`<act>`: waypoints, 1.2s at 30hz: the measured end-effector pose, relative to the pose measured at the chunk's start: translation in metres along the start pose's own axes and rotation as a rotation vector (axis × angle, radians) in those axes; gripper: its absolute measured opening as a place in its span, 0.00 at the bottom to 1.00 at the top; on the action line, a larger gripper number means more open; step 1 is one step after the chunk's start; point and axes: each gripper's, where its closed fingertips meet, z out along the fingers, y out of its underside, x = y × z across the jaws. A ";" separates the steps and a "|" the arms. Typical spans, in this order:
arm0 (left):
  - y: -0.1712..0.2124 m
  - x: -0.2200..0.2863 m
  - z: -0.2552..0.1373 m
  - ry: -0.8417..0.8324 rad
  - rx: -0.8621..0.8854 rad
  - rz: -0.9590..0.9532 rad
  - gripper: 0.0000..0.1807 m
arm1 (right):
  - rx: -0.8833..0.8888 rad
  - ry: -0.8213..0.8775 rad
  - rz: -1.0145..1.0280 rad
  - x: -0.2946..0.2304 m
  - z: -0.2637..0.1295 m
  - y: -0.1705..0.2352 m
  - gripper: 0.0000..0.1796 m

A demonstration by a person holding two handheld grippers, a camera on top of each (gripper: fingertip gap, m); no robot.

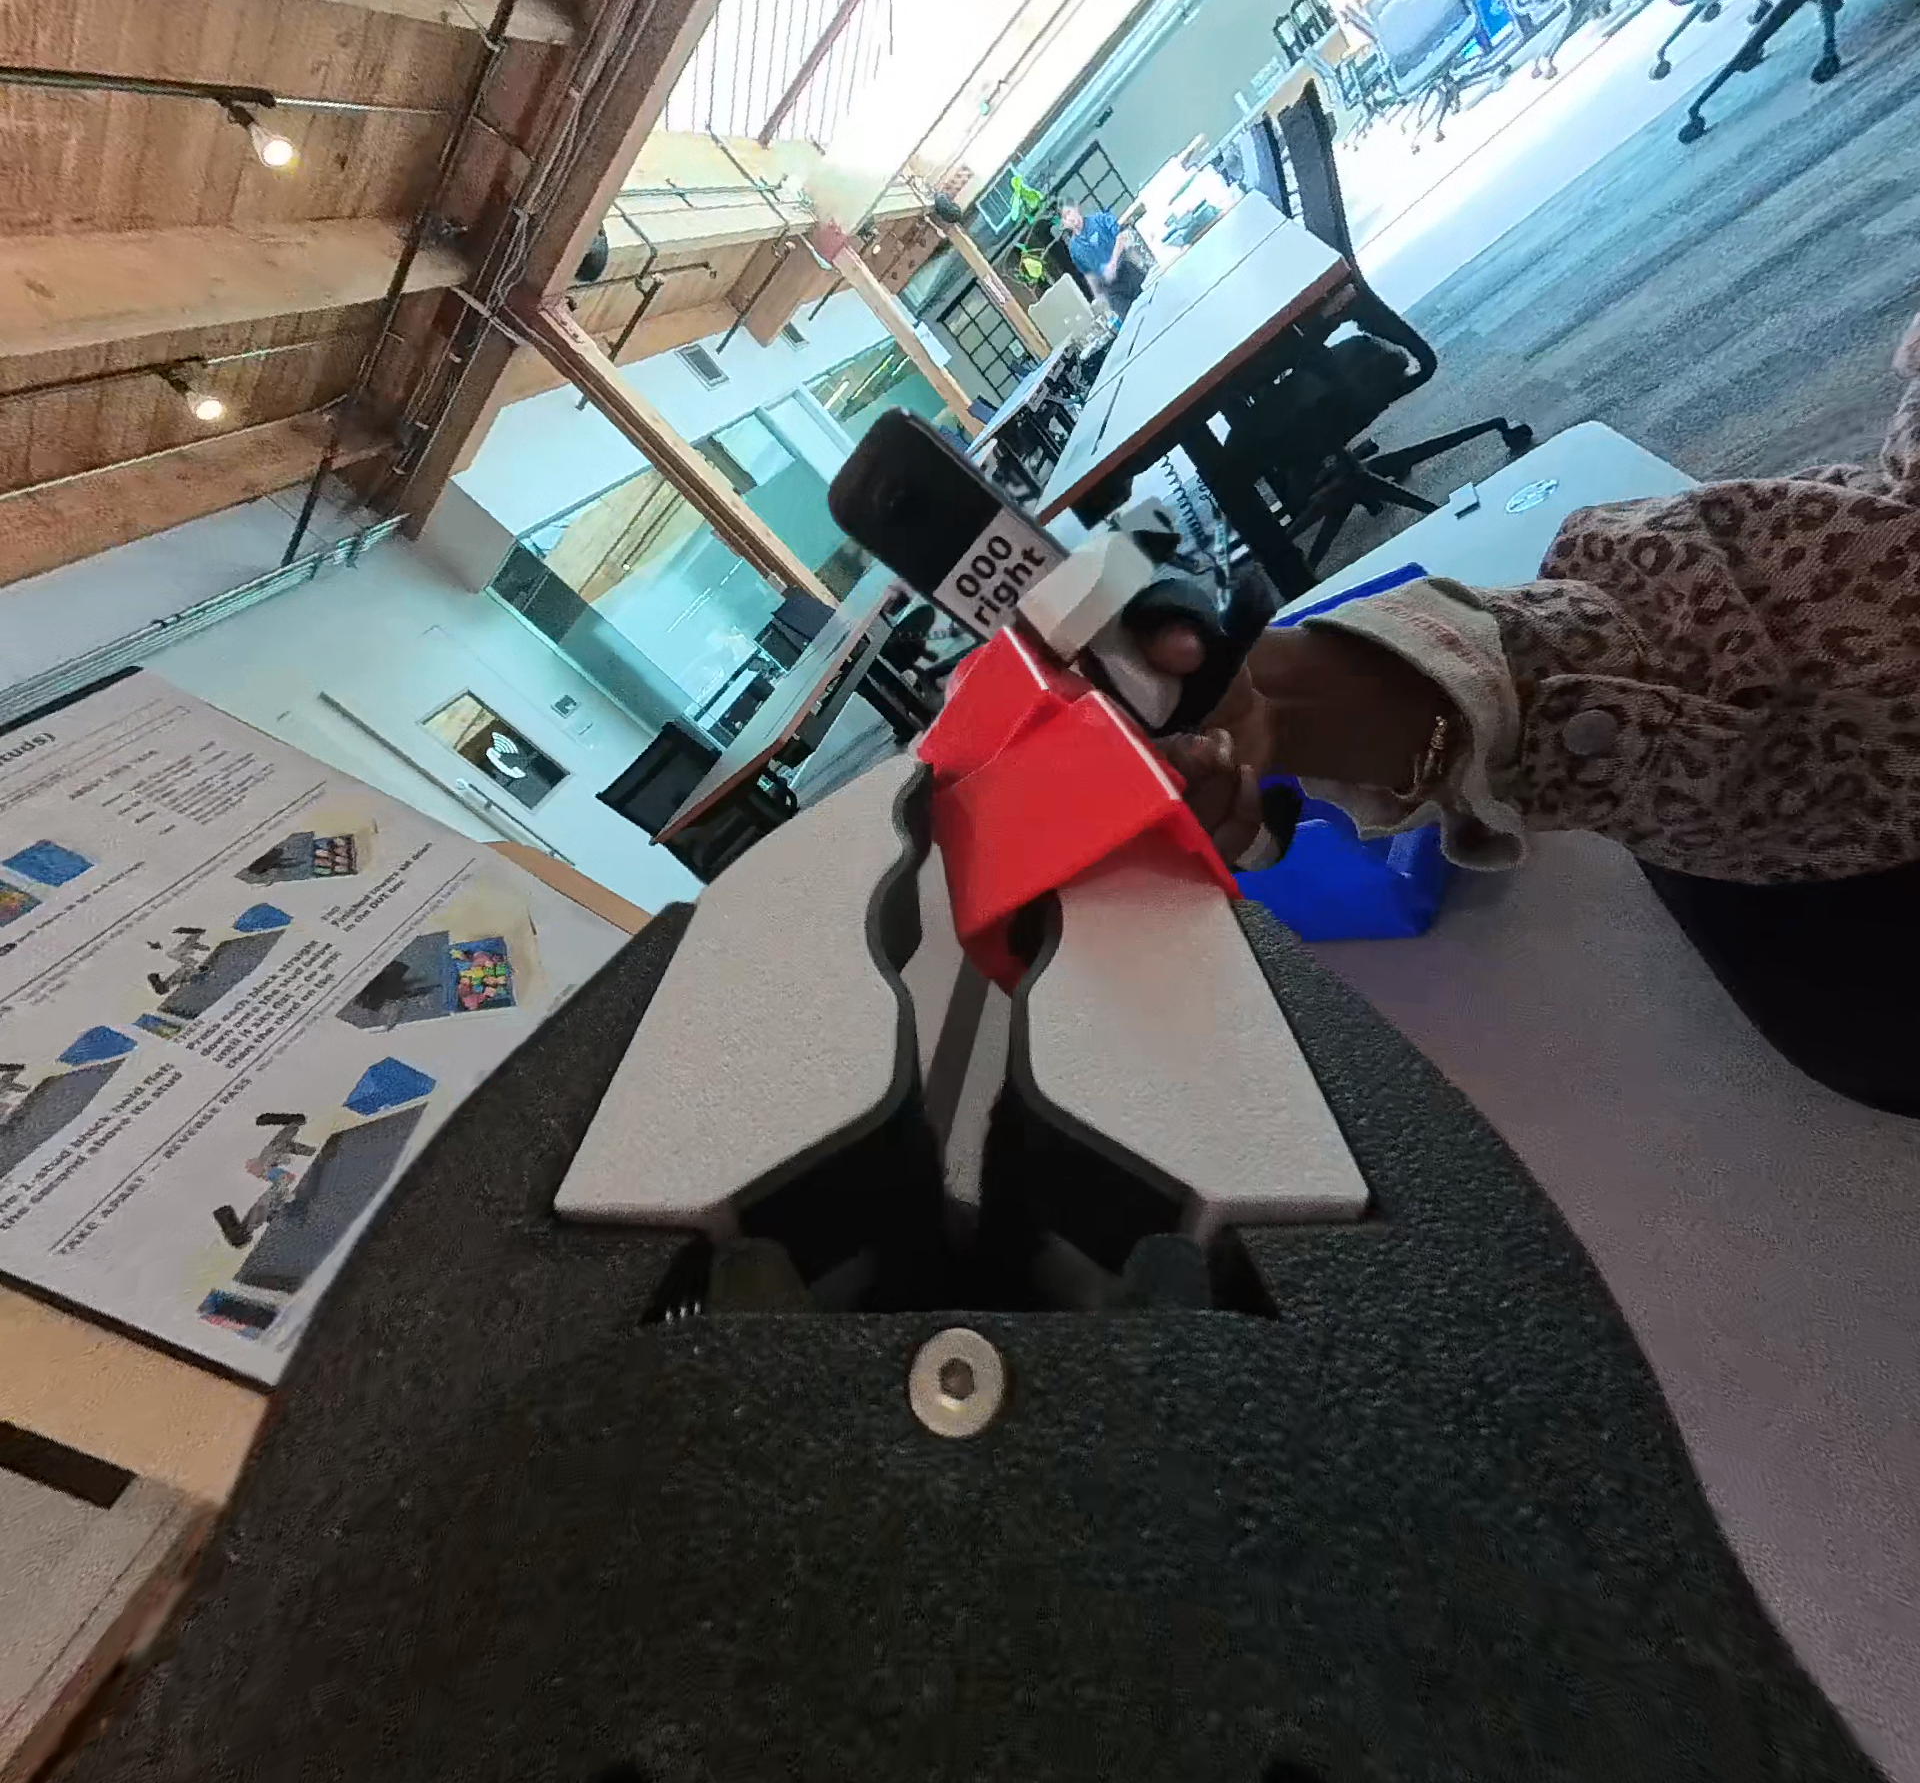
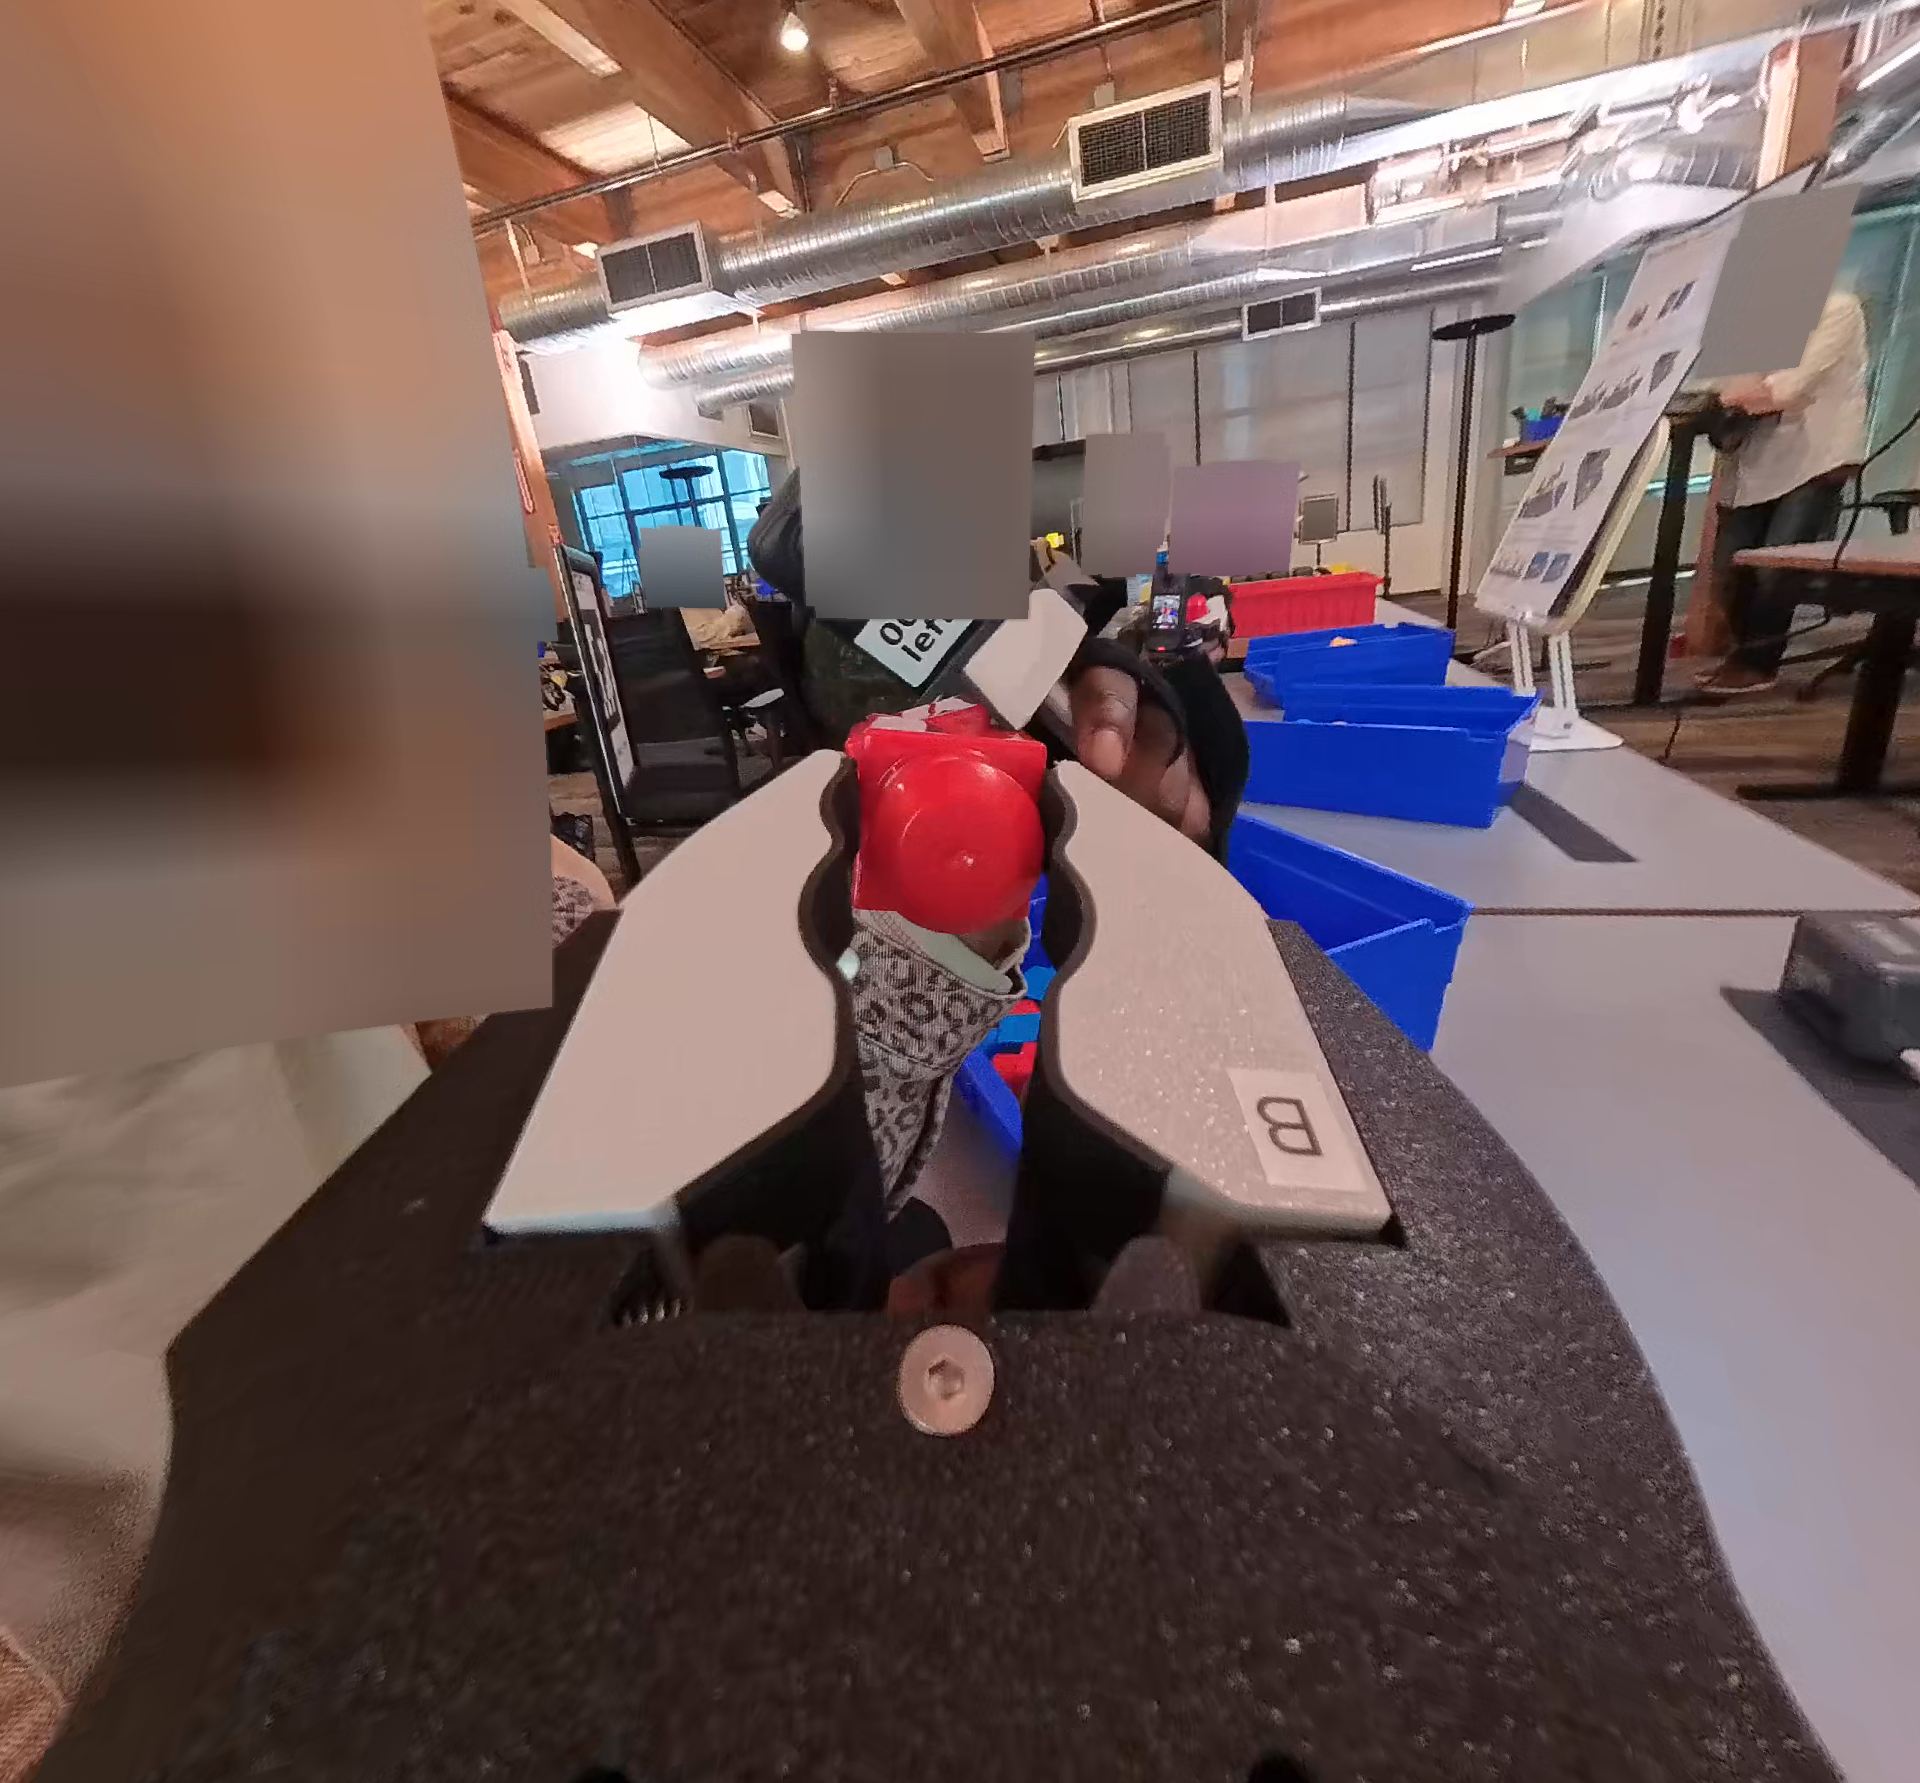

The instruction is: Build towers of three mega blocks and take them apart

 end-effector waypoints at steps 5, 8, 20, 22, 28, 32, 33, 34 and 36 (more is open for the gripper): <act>-0.006 0.000 0.003 0.027 0.092 -0.091 0.07 | 0.037 -0.005 -0.089 -0.005 -0.001 -0.006 0.18; -0.008 0.000 0.004 0.049 0.144 -0.143 0.07 | 0.048 -0.006 -0.131 -0.007 -0.002 -0.007 0.18; -0.012 0.007 0.010 0.105 0.192 -0.215 0.09 | 0.077 -0.058 -0.218 -0.015 -0.008 -0.007 0.19; -0.011 0.006 0.011 0.105 0.190 -0.218 0.09 | 0.077 -0.058 -0.212 -0.014 -0.009 -0.006 0.18; -0.007 0.007 0.012 0.113 0.191 -0.240 0.09 | 0.080 -0.059 -0.217 -0.011 -0.010 -0.004 0.18; -0.006 0.006 0.012 0.110 0.204 -0.246 0.10 | 0.089 -0.061 -0.207 -0.010 -0.011 -0.005 0.19; -0.006 0.005 0.012 0.106 0.204 -0.239 0.10 | 0.089 -0.063 -0.202 -0.011 -0.011 -0.005 0.18; 0.001 0.005 0.015 0.101 0.155 -0.246 0.13 | 0.093 -0.070 -0.213 -0.013 -0.011 -0.007 0.18; 0.012 0.004 0.016 0.090 0.088 -0.278 0.18 | 0.051 -0.041 -0.253 -0.012 -0.010 -0.005 0.18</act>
